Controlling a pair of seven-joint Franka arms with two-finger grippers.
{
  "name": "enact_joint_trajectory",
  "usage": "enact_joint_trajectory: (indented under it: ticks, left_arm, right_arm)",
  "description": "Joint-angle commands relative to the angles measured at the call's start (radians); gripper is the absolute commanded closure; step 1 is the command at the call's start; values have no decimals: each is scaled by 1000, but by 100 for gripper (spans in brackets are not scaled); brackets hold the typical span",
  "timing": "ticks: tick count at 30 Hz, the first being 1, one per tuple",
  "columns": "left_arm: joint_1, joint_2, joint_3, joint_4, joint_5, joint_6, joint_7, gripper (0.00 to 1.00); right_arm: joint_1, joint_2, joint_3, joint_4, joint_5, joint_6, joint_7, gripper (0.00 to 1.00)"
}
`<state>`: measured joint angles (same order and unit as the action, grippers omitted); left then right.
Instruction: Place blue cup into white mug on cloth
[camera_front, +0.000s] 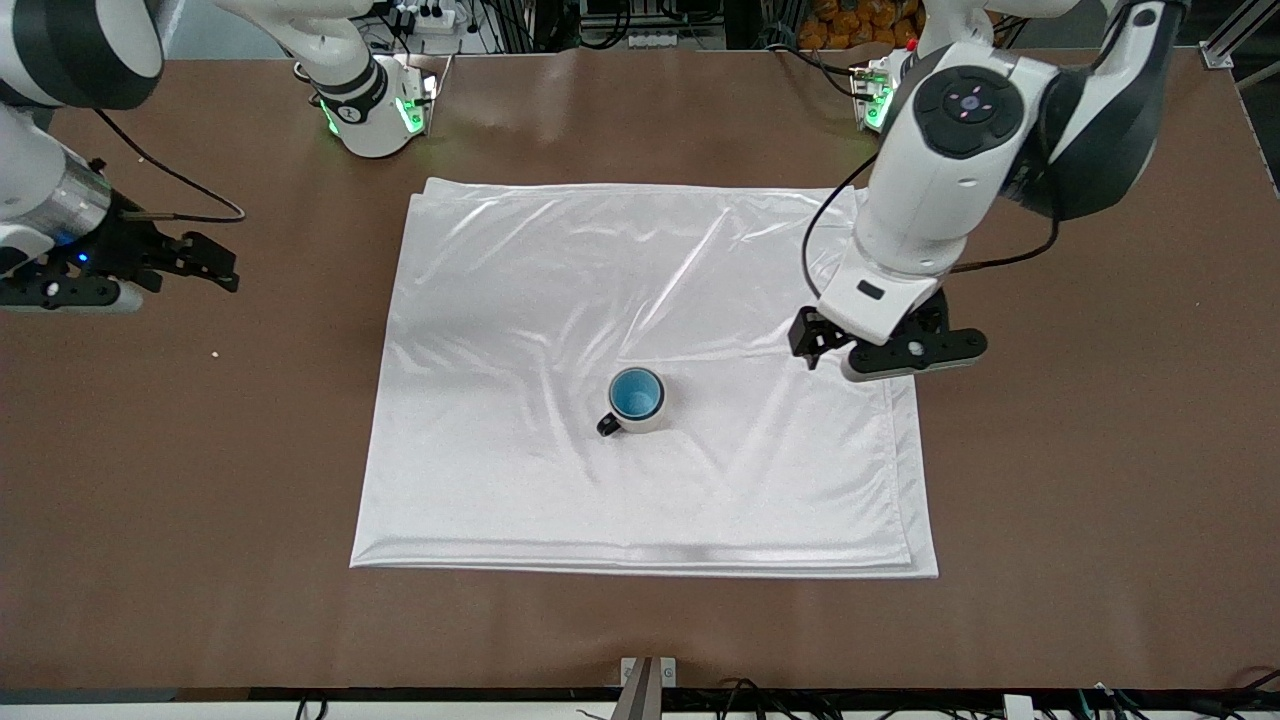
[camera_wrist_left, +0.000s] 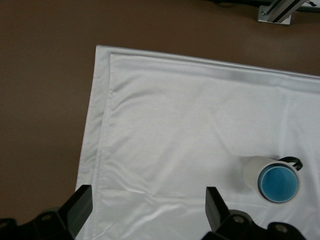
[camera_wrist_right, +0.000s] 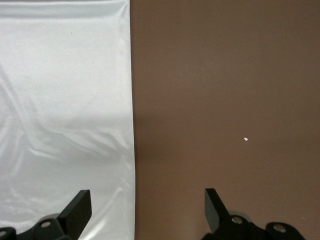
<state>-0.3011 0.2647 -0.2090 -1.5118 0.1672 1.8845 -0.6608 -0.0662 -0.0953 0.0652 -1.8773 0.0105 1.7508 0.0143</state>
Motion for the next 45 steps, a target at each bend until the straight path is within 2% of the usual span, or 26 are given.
enact_joint_trajectory:
  ticks: [1,5,11,18,30,45]
  left_arm:
    - [49,-84,-10,-22,5,-85,99,0]
    - [95,-117,-9,-22,-11,-139,124,0]
    - [210,-153,-9,-31,-150,-153,133,0]
    - [272,-196,-10,-67,-163,-159,196,0]
    - [277,-246,-9,-137,-155,-136,222,0]
    - [316,-262,-9,-140,-158,-127,320,0]
  right_arm:
    - [2,9,-16,104,-18,-103,-25,0]
    - [2,9,-21,118,-17,-111,-27,0]
    - [3,9,-27,141,-12,-113,-31,0]
    - [14,9,-47,144,9,-100,-54,0]
    - [29,9,-64,144,9,-108,-54,0]
    - [29,6,-73,144,9,-113,-54,0]
